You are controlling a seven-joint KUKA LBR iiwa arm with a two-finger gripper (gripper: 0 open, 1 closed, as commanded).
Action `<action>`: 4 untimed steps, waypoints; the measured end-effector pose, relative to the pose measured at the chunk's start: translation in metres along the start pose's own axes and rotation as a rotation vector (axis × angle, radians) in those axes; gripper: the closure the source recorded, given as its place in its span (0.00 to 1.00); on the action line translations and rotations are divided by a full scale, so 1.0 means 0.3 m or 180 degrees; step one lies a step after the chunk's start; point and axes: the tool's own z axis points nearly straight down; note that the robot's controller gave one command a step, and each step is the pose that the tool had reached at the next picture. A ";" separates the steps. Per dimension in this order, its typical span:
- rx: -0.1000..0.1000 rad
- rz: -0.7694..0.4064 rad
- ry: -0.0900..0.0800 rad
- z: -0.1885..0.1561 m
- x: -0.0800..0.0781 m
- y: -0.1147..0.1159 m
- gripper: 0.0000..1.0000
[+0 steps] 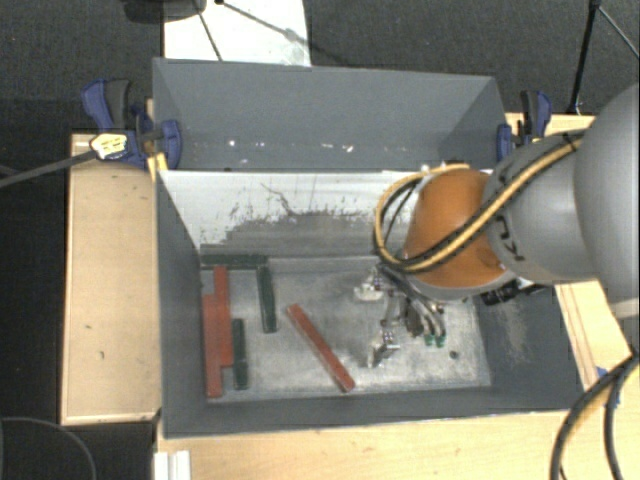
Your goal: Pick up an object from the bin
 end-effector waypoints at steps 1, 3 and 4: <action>0.0000 -0.0003 0.0000 0.000 0.000 0.000 0.00; -0.0005 0.0216 0.0022 -0.013 0.072 0.222 0.00; 0.0005 0.0402 0.0040 -0.002 0.052 0.274 0.00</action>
Offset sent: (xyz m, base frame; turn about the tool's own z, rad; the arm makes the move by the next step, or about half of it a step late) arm 0.0063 0.0729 -0.0031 0.0014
